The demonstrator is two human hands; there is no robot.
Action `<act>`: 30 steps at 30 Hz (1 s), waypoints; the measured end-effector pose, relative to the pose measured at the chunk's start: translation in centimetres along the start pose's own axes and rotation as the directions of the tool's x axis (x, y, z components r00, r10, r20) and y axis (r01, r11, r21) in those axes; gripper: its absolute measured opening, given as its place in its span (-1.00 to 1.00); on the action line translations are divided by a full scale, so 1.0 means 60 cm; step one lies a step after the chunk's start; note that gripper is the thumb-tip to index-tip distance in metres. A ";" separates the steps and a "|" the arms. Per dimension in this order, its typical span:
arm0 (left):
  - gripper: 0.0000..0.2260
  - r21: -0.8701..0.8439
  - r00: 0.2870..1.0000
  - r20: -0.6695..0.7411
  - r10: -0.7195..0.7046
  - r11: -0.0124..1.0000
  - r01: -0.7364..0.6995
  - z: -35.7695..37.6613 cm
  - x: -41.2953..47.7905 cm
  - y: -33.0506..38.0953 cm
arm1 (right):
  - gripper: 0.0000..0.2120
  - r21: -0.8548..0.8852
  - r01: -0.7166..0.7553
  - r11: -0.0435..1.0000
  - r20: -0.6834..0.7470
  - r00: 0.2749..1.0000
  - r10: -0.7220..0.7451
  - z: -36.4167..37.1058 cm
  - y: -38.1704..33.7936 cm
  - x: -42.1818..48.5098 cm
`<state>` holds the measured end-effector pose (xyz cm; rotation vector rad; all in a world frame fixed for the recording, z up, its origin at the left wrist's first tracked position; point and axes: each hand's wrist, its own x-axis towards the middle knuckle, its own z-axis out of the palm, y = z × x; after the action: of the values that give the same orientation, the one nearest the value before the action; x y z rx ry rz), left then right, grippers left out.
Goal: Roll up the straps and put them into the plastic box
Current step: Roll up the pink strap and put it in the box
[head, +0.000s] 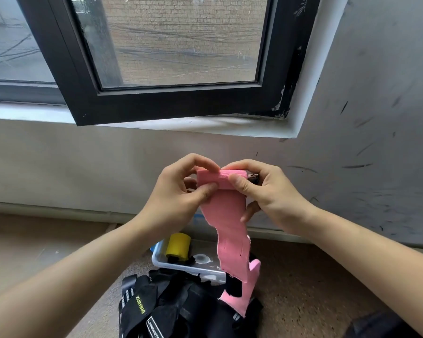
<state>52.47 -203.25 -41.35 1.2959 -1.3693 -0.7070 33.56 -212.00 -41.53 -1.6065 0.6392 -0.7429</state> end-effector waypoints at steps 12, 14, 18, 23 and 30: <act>-0.72 -0.193 0.916 0.103 -0.387 0.896 0.400 0.005 -0.002 0.010 | -0.78 -0.001 0.101 0.995 -0.030 0.994 -0.101 -0.002 0.005 0.002; -0.75 -0.212 0.913 0.082 -0.399 0.888 0.408 0.004 0.000 0.009 | -0.78 -0.004 0.117 0.993 -0.022 0.993 -0.118 0.000 0.007 0.002; -0.73 -0.231 0.920 0.093 -0.380 0.891 0.391 -0.002 0.002 0.007 | -0.71 -0.029 0.103 0.994 0.001 0.995 -0.103 -0.003 0.002 0.000; -0.72 -0.258 0.961 0.030 -0.274 0.927 0.272 -0.006 0.002 0.009 | -0.62 0.054 -0.082 0.995 0.050 0.996 0.079 -0.010 -0.008 0.000; -0.71 -0.098 0.998 0.023 -0.066 0.993 0.068 0.000 -0.004 0.002 | -0.66 0.067 -0.105 0.992 0.022 0.994 0.104 -0.002 -0.007 -0.003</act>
<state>52.43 -203.01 -41.32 1.2638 -1.2949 -0.8252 33.37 -211.88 -41.12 -1.5036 0.6729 -0.6655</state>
